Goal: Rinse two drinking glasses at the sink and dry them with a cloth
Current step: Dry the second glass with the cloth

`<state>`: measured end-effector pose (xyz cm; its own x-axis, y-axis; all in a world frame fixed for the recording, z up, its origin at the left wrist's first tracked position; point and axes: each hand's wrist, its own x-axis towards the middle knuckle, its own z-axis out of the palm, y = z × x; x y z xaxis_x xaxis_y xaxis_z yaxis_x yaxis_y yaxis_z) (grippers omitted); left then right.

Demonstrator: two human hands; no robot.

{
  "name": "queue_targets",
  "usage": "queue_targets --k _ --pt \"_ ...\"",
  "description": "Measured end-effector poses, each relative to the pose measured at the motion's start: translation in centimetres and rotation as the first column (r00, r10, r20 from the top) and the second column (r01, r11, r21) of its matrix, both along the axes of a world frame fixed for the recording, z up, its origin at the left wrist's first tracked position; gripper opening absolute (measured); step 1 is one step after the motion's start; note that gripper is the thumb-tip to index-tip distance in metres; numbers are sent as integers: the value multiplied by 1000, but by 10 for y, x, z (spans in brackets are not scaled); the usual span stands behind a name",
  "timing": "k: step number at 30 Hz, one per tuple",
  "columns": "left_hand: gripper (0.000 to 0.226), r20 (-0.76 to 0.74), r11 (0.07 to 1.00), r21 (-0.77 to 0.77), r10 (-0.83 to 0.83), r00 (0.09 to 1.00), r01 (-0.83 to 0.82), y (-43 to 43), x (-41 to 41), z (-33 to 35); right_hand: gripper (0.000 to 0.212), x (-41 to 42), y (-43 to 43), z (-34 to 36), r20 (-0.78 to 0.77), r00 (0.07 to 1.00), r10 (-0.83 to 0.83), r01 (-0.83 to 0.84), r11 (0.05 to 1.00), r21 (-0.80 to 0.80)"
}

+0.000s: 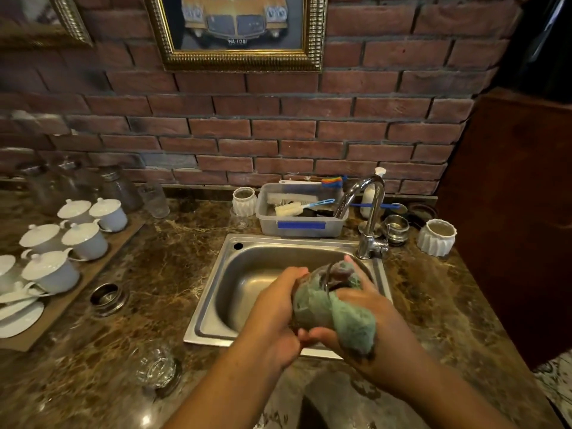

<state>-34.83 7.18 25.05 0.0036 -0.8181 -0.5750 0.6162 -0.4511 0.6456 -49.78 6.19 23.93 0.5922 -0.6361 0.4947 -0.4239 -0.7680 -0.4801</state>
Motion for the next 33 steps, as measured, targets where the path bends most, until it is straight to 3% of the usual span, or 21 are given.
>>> queue_targets --k 1,3,4,5,7,8,9,10,11,14,15,17,19,22,25,27,30,33 --pt "21 67 998 -52 36 997 -33 1 -1 -1 23 0 3 -2 35 999 0 -1 999 37" --pt "24 351 927 -361 239 905 -105 4 -4 -4 21 11 13 5 363 926 -101 -65 907 416" --pt "24 488 809 -586 390 781 -39 6 -3 -6 27 17 16 8 532 814 -233 -175 775 608" --pt "24 583 658 -740 528 617 137 6 1 -9 36 21 14 4 610 692 -385 -303 612 730" --pt "24 633 426 -740 704 322 521 3 15 -16 56 25 4 -4 563 560 -608 -544 242 803" --pt "25 636 380 -673 735 234 635 3 20 -20 56 24 1 -5 530 563 -634 -596 132 792" --pt "26 658 377 -626 726 202 683 4 23 -23 50 21 -3 -5 518 593 -616 -594 99 798" --pt "26 704 415 -607 676 217 678 7 23 -27 40 18 -6 -5 519 638 -569 -552 132 824" --pt "26 761 490 -604 589 272 628 11 21 -27 31 13 -10 -6 522 690 -502 -478 224 849" --pt "40 791 803 -454 165 589 385 19 10 -20 15 1 -21 12 380 907 -180 -220 568 793" --pt "46 716 859 -359 3 699 365 16 9 -20 13 -3 -24 20 314 947 -70 -205 621 756" --pt "47 404 857 -255 -325 855 447 13 11 -19 13 -10 -30 32 236 967 95 -243 619 747" --pt "50 75 814 -249 -525 848 525 17 12 -16 17 -14 -35 37 215 962 165 -272 576 771" --pt "69 -143 839 -217 -533 834 499 19 7 -16 28 -11 -39 29 366 930 19 -333 461 822" --pt "78 -265 917 -192 -392 881 350 16 3 -19 36 4 -36 10 604 673 -427 -486 360 796" --pt "77 -289 962 -186 -249 925 201 14 0 -24 43 11 -33 -3 626 525 -577 -455 431 779" --pt "69 -310 983 -173 -117 943 65 15 -2 -29 50 22 -22 -16 631 386 -673 -243 586 773" --pt "67 -182 986 -161 6 983 -36 13 3 -33 57 23 -4 -33 568 387 -727 -21 609 793"
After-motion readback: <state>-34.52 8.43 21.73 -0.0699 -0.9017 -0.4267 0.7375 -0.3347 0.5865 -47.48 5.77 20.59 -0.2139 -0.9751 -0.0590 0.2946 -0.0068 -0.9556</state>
